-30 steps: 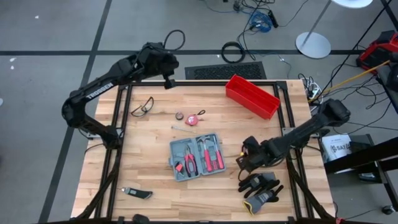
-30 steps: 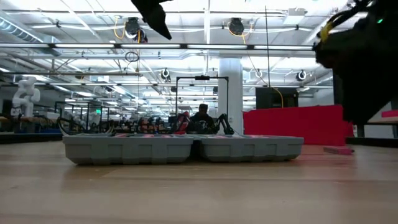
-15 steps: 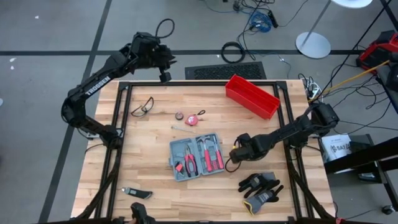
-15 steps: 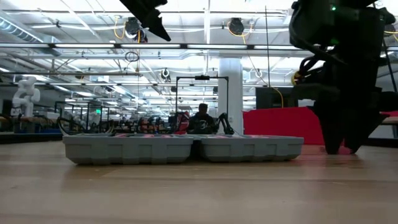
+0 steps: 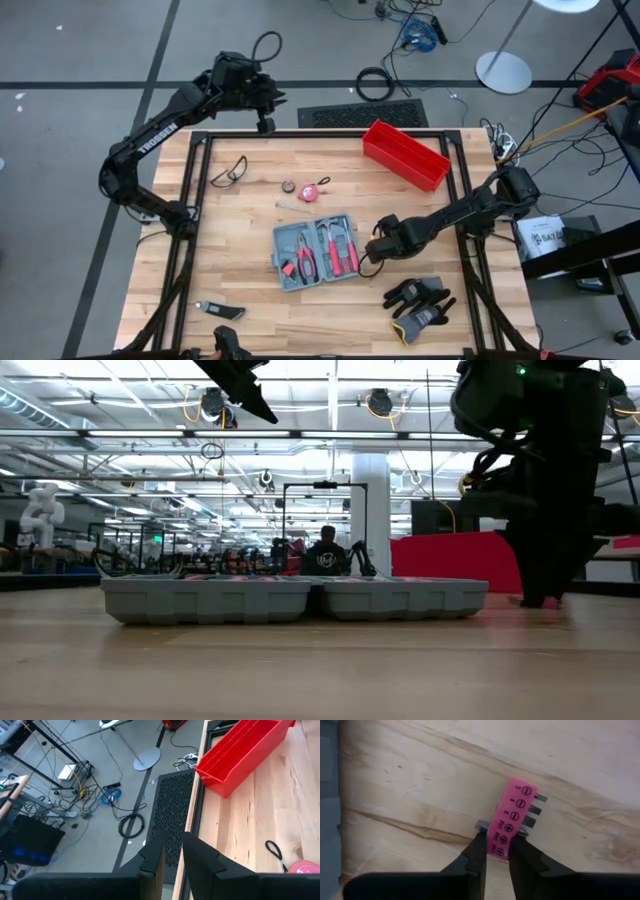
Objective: Prefit tool cases
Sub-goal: Put the screwdriver bits into the toolbox
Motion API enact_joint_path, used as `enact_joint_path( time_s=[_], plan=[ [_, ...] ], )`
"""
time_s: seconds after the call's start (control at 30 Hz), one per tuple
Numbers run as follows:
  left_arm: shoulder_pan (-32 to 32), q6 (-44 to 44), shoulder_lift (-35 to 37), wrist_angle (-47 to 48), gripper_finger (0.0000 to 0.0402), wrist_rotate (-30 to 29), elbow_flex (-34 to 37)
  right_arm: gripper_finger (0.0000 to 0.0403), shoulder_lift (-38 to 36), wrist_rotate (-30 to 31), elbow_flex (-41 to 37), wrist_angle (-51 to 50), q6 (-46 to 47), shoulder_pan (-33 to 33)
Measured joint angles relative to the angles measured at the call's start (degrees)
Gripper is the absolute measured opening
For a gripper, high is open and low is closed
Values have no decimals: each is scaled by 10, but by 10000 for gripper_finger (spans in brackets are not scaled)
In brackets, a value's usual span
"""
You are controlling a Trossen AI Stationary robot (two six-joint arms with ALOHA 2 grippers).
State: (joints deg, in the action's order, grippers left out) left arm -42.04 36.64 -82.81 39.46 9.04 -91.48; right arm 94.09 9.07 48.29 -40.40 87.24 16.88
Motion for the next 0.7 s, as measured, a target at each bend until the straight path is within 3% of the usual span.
enact_joint_path(
  time_s=[0.13, 0.27, 0.47, 0.7],
  plan=[
    [0, 2, 0, -1, 73, 0, 0, 44, -12, 31, 62, -73, -5, -1],
    [0, 2, 0, -5, 73, 0, 0, 4, -15, 46, 133, -116, -22, -4],
    [0, 2, 0, -14, 73, 0, 0, 2, -12, 86, 188, -60, -68, -11],
    [-1, 2, 0, -14, 73, 0, 0, 7, -6, 240, 191, -63, -136, -35]
  ],
)
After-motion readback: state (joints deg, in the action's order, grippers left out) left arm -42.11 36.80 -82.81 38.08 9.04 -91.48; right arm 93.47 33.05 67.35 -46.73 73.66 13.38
